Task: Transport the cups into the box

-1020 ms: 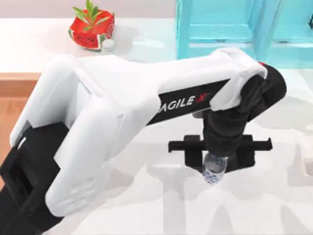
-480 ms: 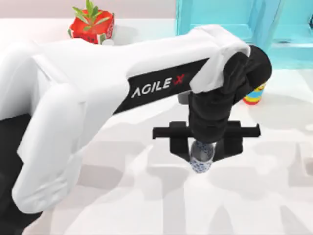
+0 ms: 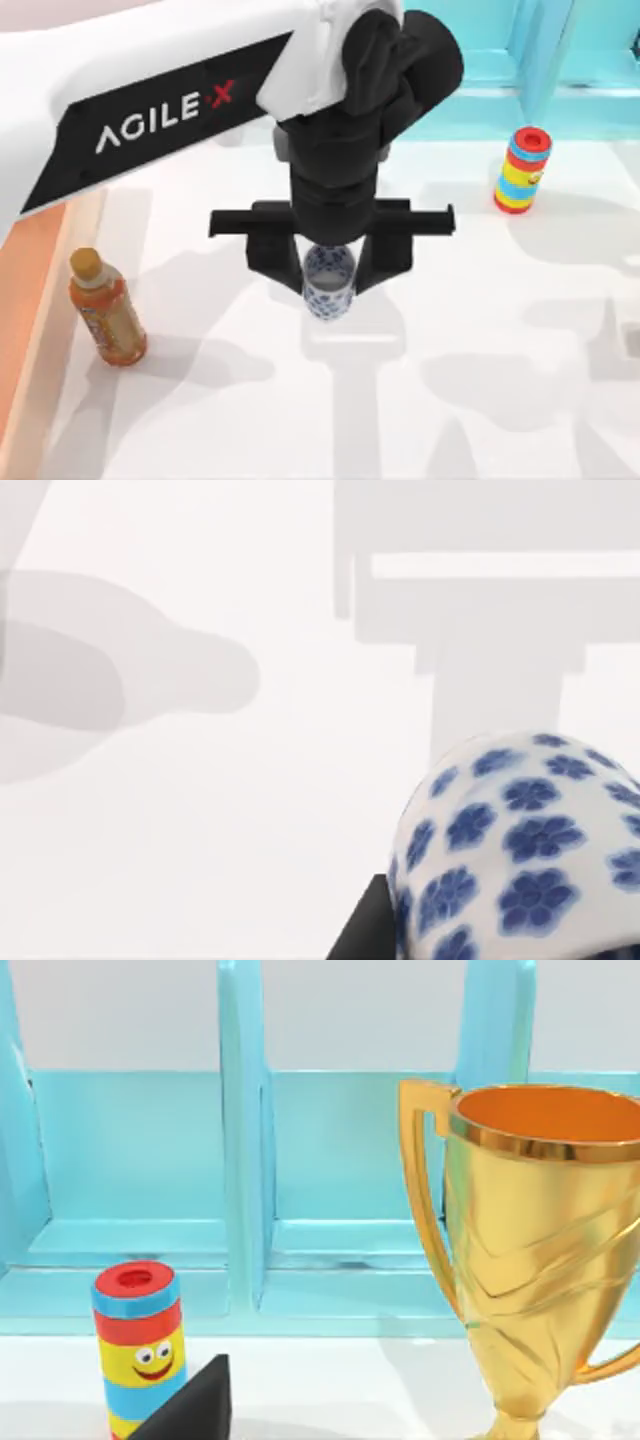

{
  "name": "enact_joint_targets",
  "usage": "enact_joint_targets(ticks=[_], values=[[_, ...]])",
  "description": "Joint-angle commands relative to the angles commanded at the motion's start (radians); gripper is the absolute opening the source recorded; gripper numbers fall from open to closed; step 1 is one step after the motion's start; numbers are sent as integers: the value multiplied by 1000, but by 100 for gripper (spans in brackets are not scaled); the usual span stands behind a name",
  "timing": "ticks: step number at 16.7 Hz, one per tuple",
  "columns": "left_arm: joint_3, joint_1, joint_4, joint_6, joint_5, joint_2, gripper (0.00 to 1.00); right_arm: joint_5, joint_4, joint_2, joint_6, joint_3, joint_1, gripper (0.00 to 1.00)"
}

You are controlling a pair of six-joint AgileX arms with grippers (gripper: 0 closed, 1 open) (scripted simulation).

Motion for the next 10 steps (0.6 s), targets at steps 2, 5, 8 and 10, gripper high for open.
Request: enact_joint_targets(ticks=[2, 5, 8, 10], values=[[0, 0, 0, 0, 0, 0, 0, 0, 0, 0, 0, 0, 0, 100], [2, 7, -2, 14, -1, 2, 0, 0, 0, 0, 0, 0, 0, 100], [-10, 97, -20, 110, -4, -9, 0, 0, 0, 0, 0, 0, 0, 100], [-24, 203, -36, 221, -7, -25, 0, 0, 0, 0, 0, 0, 0, 100]])
